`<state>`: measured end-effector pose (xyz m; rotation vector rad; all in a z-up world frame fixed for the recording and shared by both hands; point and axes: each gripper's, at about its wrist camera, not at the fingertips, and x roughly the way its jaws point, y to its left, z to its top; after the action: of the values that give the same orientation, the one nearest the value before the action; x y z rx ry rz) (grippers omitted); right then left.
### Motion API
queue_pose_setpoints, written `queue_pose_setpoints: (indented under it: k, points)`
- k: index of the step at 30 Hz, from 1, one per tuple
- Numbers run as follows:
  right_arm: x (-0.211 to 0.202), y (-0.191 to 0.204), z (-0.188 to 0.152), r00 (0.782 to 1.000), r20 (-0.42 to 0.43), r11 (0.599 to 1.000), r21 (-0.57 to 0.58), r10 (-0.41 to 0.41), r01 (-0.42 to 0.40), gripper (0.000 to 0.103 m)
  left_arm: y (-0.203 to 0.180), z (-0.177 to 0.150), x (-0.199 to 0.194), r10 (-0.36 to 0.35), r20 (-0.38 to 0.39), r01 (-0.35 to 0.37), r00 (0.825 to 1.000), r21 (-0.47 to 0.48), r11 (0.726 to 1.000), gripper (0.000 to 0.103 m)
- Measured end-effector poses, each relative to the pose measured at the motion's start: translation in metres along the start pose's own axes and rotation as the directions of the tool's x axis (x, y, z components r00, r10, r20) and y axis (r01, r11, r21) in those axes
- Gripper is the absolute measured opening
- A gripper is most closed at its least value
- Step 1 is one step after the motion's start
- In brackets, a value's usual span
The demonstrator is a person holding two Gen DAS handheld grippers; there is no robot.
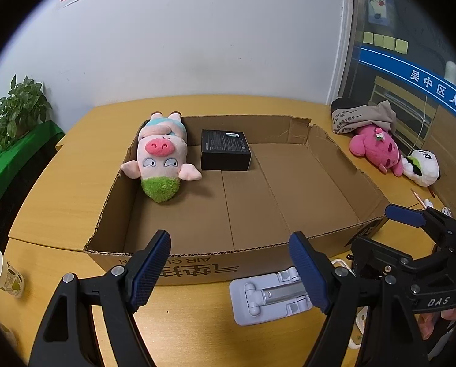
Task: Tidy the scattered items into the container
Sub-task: 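Move both tools back toward the white phone stand on the table, then close both tools on the white phone stand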
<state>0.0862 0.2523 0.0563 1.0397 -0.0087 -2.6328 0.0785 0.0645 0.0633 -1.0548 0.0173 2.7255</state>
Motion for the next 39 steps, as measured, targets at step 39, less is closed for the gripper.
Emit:
queue_pose_setpoints:
  k: [39]
  points:
    - [0.031,-0.019,-0.064,0.99,-0.137,1.0,0.003,0.021,-0.02,0.1,0.01,-0.078,0.088,-0.212,-0.267,0.186,0.94,-0.12,0.975,0.067]
